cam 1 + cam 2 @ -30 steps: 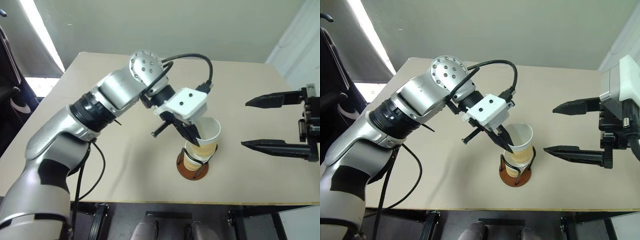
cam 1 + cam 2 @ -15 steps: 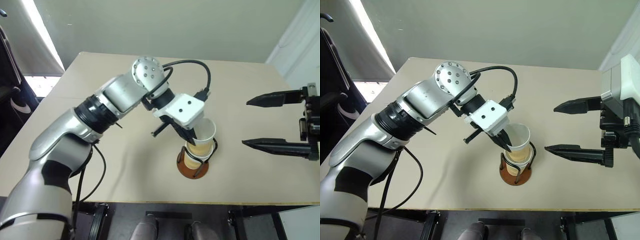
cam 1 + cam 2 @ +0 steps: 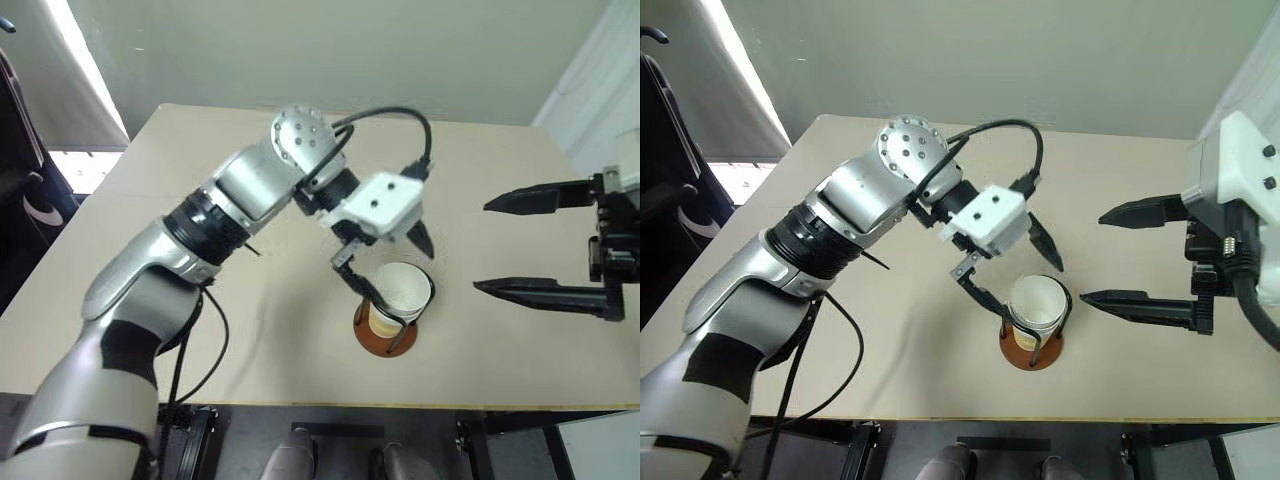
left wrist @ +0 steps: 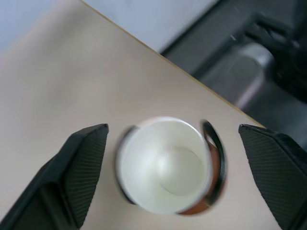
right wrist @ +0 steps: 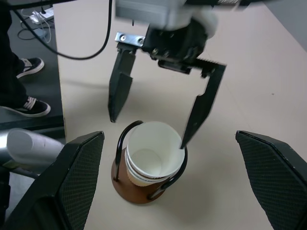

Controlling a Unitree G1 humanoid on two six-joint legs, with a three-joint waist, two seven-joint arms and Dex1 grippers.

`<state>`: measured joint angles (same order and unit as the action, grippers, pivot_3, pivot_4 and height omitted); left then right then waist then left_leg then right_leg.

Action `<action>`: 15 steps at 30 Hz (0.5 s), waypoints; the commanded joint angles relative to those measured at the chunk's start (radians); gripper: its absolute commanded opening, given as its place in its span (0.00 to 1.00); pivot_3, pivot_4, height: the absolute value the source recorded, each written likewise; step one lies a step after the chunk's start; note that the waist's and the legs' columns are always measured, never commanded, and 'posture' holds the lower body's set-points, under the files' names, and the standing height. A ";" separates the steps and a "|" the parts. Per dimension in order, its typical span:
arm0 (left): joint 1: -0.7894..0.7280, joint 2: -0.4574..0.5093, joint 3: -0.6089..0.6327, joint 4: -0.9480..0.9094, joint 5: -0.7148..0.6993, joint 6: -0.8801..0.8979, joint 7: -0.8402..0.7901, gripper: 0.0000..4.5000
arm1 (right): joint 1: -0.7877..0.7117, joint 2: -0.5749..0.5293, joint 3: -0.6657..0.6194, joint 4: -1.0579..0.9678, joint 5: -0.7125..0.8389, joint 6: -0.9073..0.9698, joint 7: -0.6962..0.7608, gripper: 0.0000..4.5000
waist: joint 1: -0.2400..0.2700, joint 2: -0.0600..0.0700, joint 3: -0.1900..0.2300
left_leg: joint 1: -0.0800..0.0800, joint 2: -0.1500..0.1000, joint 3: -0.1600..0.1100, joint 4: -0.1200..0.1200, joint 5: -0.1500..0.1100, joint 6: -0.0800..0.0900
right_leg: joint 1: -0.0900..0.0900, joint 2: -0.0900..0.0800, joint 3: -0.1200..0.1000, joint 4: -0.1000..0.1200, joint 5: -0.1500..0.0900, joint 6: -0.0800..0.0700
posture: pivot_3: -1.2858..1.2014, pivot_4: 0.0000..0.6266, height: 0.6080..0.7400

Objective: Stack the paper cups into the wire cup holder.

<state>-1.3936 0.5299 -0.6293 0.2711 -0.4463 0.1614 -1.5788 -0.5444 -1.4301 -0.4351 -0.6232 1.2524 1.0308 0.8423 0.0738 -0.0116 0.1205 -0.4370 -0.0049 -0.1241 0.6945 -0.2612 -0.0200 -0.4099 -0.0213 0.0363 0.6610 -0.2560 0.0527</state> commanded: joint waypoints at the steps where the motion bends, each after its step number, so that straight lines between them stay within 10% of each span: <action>1: 0.019 -0.015 0.110 0.012 0.015 0.049 0.038 0.99 | -0.040 0.035 0.043 0.030 -0.001 -0.031 -0.058 1.00 | 0.000 0.000 0.000 | 0.000 0.000 0.000 0.000 0.000 0.000 | 0.000 0.000 0.000 0.000 0.000 0.000 | 0.52 0.24 1.00; 15: 0.392 0.008 0.555 -0.138 -0.067 0.408 0.497 0.99 | 0.002 0.487 0.150 0.291 -0.249 -0.172 -0.311 1.00 | -0.001 0.000 -0.001 | 0.003 0.000 0.001 0.005 0.001 0.001 | 0.001 0.001 0.001 0.003 0.001 0.002 | 0.52 0.24 1.00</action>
<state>-1.0137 0.5323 -0.1355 0.1720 -0.5135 0.5543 -1.1513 -0.5423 -0.9583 -0.2796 -0.3697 1.0592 0.9029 0.5659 0.0730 -0.0111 0.1200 -0.4338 -0.0047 -0.1234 0.6997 -0.2604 -0.0190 -0.4086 -0.0205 0.0374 0.6640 -0.2546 0.0546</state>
